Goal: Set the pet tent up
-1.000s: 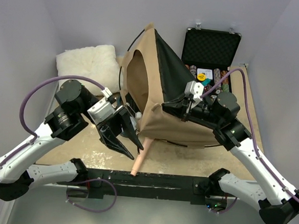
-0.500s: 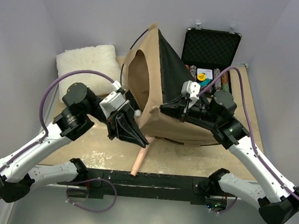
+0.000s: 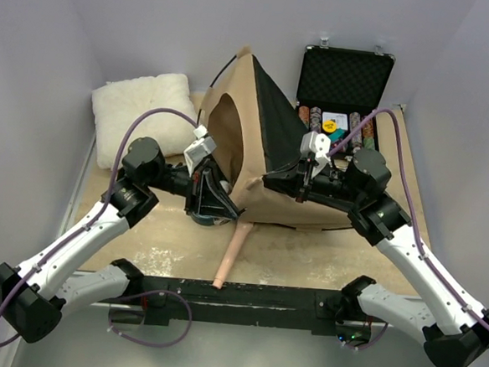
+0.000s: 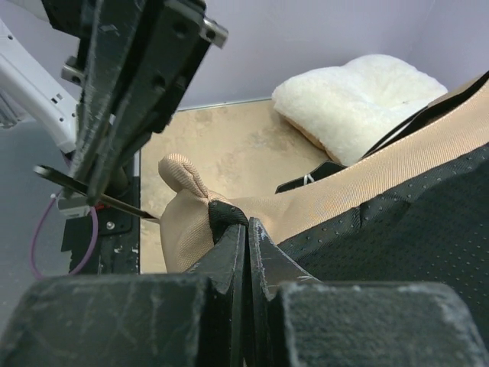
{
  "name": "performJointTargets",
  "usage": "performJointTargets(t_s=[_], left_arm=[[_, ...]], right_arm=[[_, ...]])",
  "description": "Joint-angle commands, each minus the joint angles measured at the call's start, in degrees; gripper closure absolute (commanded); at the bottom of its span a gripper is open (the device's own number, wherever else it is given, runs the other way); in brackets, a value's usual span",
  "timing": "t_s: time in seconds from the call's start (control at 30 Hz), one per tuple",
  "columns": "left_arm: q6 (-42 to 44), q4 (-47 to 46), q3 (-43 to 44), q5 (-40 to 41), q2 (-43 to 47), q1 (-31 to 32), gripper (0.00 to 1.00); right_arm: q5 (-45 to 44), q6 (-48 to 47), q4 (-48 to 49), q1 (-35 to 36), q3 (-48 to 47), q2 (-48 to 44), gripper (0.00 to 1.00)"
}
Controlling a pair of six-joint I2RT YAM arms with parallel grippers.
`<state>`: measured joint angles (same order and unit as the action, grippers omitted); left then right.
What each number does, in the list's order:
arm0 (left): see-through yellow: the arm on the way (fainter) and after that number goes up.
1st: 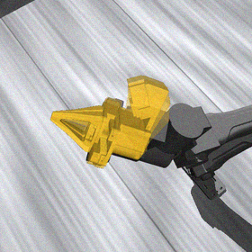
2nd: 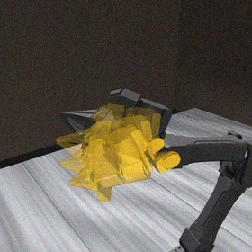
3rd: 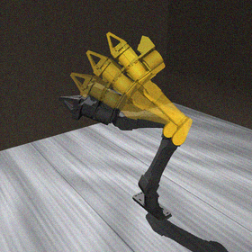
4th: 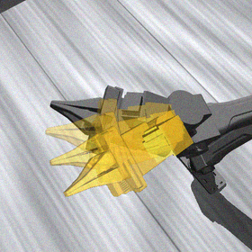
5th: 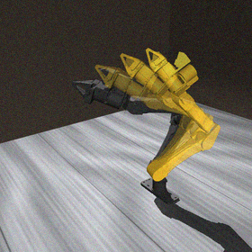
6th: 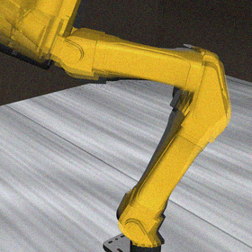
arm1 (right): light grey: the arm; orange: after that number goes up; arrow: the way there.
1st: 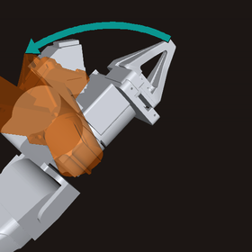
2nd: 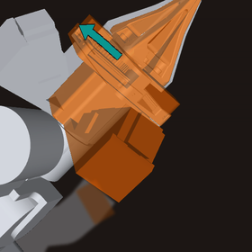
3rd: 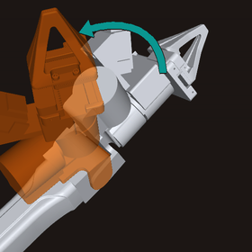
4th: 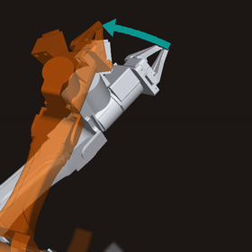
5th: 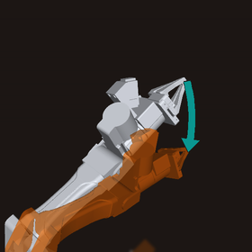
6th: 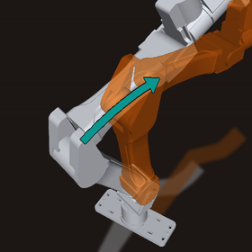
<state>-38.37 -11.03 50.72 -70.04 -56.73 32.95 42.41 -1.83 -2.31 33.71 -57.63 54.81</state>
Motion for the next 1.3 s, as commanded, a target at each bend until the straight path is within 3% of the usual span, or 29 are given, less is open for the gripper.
performJointTargets(t_s=[0.0,0.27,0.77,1.27], left_arm=[[-4.0,8.2,-3.0,0.0,-0.5,-1.9,1.0],[-5.2,6.4,-3.5,1.0,-2.0,-6.0,1.0],[-9.1,-1.0,4.4,0.3,-5.5,-5.9,1.0],[-8.3,-1.8,2.8,1.7,-6.0,-5.5,1.0]], right_arm=[[1.7,3.7,6.2,-0.2,-2.8,-3.6,1.0],[3.7,3.8,6.6,-0.2,-1.5,-4.6,1.0],[5.0,-0.5,5.6,0.8,2.0,-4.8,1.0],[5.0,-0.3,6.3,1.4,1.0,-3.8,1.0]])
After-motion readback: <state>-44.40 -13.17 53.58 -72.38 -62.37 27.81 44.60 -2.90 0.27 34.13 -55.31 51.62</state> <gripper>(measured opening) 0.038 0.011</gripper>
